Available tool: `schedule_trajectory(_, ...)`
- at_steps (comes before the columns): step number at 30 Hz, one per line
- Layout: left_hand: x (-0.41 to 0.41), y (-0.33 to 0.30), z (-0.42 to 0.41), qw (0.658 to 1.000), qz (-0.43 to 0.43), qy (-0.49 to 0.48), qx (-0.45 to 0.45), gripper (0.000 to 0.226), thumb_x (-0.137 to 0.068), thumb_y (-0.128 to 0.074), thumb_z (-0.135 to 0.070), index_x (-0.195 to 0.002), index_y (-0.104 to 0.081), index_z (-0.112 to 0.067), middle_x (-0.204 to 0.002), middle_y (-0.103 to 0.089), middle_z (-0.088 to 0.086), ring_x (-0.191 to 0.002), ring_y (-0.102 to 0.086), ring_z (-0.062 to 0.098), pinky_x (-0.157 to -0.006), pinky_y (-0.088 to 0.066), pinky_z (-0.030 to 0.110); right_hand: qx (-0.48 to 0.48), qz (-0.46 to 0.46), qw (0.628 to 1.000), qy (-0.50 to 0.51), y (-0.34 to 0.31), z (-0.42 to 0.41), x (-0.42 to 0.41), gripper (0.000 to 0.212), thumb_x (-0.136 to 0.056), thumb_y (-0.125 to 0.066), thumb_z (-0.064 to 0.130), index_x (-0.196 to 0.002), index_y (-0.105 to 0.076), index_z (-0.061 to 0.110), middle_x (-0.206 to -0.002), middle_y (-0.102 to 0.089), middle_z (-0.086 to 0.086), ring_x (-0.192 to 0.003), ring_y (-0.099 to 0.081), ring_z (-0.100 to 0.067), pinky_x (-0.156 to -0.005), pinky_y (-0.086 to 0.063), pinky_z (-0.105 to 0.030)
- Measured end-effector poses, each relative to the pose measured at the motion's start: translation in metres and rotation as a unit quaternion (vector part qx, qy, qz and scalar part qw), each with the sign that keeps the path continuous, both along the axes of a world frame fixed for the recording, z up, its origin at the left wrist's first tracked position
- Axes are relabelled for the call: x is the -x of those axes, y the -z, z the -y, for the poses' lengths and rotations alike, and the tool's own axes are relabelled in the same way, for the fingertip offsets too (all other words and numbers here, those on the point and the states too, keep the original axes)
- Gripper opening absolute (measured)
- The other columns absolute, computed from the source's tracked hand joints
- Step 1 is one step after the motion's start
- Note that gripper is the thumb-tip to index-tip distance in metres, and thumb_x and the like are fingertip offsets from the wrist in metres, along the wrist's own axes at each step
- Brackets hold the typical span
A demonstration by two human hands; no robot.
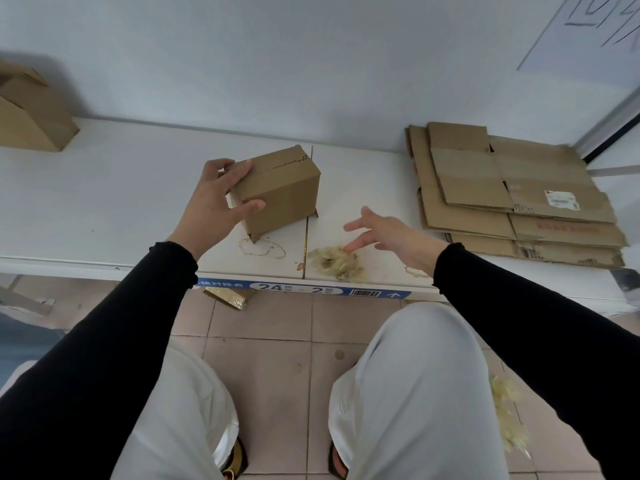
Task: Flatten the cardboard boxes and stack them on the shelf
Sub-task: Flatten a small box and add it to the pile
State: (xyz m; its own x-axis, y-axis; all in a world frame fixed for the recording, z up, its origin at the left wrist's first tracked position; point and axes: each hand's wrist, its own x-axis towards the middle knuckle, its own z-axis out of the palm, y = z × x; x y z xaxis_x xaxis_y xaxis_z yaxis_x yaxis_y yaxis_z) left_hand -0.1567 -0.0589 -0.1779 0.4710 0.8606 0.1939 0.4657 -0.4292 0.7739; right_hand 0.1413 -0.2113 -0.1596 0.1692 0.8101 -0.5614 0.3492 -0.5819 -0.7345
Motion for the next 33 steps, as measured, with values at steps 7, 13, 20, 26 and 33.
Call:
schedule_trajectory(7, 0.000, -0.006, 0.004, 1.000, 0.014, 0.008, 0.012, 0.073, -0.087, -0.078, -0.036, -0.150, -0.042, -0.040, -0.141, -0.038, -0.007, -0.128, -0.045, 0.009, -0.113, -0.040, 0.034, -0.244, 0.097, 0.958, 0.117, -0.007, -0.046, 0.022, 0.029, -0.098, -0.059, 0.043, -0.121, -0.063, 0.026, -0.121, -0.061, 0.008, -0.106, -0.062, -0.015, -0.098, -0.052, -0.042)
schedule_trajectory(13, -0.003, -0.011, 0.009, 0.999, 0.032, 0.005, 0.036, 0.093, -0.086, -0.079, -0.038, -0.157, -0.020, -0.045, -0.136, -0.040, -0.012, -0.126, -0.044, -0.002, -0.104, -0.041, 0.023, -0.270, 0.026, 0.957, 0.108, -0.019, -0.084, 0.067, 0.048, -0.098, -0.064, 0.032, -0.145, -0.055, 0.023, -0.137, -0.057, 0.007, -0.114, -0.057, -0.013, -0.091, -0.048, -0.031)
schedule_trajectory(20, -0.009, -0.026, 0.012, 0.981, 0.117, -0.022, 0.153, 0.060, -0.097, -0.042, -0.068, -0.146, -0.050, -0.034, -0.140, -0.053, -0.015, -0.130, -0.048, 0.000, -0.115, -0.039, 0.035, -0.325, -0.026, 0.931, 0.162, -0.013, -0.081, 0.075, 0.031, -0.092, -0.062, 0.011, -0.112, -0.070, 0.033, -0.114, -0.070, 0.011, -0.107, -0.066, -0.016, -0.097, -0.055, -0.049)
schedule_trajectory(26, -0.002, -0.057, -0.011, 0.969, 0.068, -0.002, 0.236, 0.048, -0.094, -0.055, -0.060, -0.126, -0.070, -0.027, -0.129, -0.067, -0.010, -0.120, -0.059, 0.005, -0.110, -0.046, 0.036, -0.262, -0.247, 0.903, 0.235, -0.023, -0.074, 0.072, 0.024, -0.097, -0.067, 0.037, -0.095, -0.061, 0.014, -0.110, -0.067, -0.003, -0.114, -0.064, -0.022, -0.099, -0.056, -0.042)
schedule_trajectory(33, -0.015, -0.071, -0.035, 0.991, -0.124, -0.010, 0.039, 0.017, -0.093, -0.067, -0.033, -0.104, -0.076, -0.023, -0.092, -0.070, -0.009, -0.086, -0.063, 0.011, -0.074, -0.043, 0.023, -0.225, -0.225, 0.926, 0.205, -0.026, -0.079, 0.069, 0.035, -0.092, -0.074, 0.026, -0.073, -0.046, 0.019, -0.111, -0.064, -0.015, -0.123, -0.061, -0.030, -0.099, -0.056, -0.046)
